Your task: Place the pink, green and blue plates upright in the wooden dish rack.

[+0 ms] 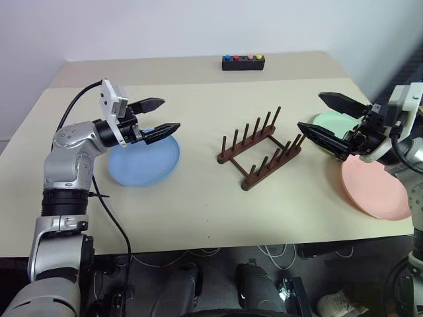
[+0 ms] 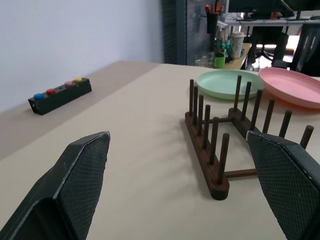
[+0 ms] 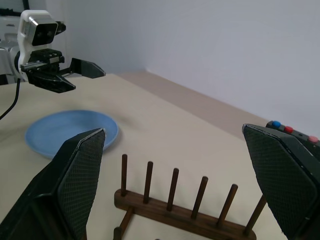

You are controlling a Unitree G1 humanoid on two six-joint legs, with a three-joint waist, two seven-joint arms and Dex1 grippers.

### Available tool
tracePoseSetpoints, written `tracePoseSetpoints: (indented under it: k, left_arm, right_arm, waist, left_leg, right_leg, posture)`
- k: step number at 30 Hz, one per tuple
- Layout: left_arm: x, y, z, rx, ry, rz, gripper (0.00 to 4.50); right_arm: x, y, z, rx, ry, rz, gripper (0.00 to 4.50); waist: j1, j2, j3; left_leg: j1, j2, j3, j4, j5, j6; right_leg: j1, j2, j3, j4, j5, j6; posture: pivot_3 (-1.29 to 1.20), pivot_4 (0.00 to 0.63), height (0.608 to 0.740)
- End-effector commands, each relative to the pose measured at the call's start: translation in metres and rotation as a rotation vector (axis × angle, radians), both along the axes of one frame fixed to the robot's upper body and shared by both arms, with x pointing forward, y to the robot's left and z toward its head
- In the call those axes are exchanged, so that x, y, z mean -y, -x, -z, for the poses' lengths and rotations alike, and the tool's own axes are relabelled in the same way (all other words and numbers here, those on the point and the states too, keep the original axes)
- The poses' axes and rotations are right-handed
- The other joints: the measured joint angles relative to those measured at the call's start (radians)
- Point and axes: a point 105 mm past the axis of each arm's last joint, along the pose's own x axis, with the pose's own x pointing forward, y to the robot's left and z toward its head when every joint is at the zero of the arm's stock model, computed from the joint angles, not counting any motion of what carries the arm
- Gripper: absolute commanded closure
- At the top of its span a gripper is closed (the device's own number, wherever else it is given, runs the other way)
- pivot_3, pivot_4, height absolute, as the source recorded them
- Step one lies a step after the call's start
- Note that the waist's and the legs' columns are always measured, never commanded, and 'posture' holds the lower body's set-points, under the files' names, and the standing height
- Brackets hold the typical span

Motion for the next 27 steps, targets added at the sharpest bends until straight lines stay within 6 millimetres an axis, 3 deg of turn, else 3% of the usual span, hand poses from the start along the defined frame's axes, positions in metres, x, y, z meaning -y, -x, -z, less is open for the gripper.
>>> tracePoseSetpoints:
  k: [1, 8, 13, 17, 23, 27]
  left_arm:
    - [0.002, 0.002, -0.011, 0.06, -0.011, 0.0, 0.01]
    - [0.003, 0.004, -0.008, 0.028, -0.019, 0.006, 0.01]
    - [0.032, 0.009, -0.006, 0.022, 0.013, 0.094, 0.01]
    - [0.058, 0.026, 0.017, -0.012, -0.039, 0.141, 0.01]
    - [0.085, 0.054, 0.021, -0.057, -0.079, 0.237, 0.01]
    - [0.104, 0.073, 0.04, -0.103, -0.192, 0.322, 0.01]
  right_arm:
    - [0.004, 0.003, -0.013, 0.048, 0.014, 0.007, 0.0]
    - [0.0, -0.003, -0.013, 0.05, 0.004, 0.003, 0.0]
    - [0.011, 0.0, -0.013, 0.055, 0.005, 0.048, 0.0]
    - [0.016, 0.004, -0.011, 0.054, -0.011, 0.072, 0.0]
    - [0.018, 0.003, -0.002, 0.043, -0.029, 0.087, 0.0]
    - [0.017, 0.005, -0.003, 0.071, -0.05, 0.114, 0.0]
  waist:
    - [-0.001, 0.0, 0.0]
    - [0.0, 0.0, 0.0]
    - [0.003, 0.0, 0.0]
    - [0.001, -0.001, 0.0]
    - [-0.002, 0.0, 0.001]
    - [0.001, 0.001, 0.001]
  left_leg:
    - [0.0, 0.0, 0.0, 0.0, 0.0, 0.0]
    - [0.0, 0.0, 0.0, 0.0, 0.0, 0.0]
    - [0.0, -0.001, 0.0, 0.001, 0.0, 0.0]
    - [-0.001, -0.001, 0.0, 0.0, 0.0, 0.0]
    - [0.0, 0.001, 0.0, 0.0, 0.001, -0.001]
    - [0.0, 0.001, 0.001, 0.001, 0.001, -0.001]
  right_leg:
    - [0.0, 0.0, 0.0, 0.0, 0.0, 0.0]
    - [0.0, 0.0, 0.0, 0.0, 0.0, 0.0]
    - [0.0, -0.001, 0.0, 0.0, 0.0, 0.0]
    - [0.0, -0.001, 0.0, -0.001, 0.0, 0.0]
    - [-0.001, 0.001, 0.0, 0.002, 0.001, -0.001]
    - [0.0, 0.001, 0.0, 0.001, 0.001, -0.001]
  posture:
    - [0.0, 0.15, 0.74]
    - [0.0, 0.15, 0.74]
    - [0.0, 0.15, 0.74]
    - [0.0, 0.15, 0.74]
    - [0.0, 0.15, 0.74]
    - [0.0, 0.15, 0.74]
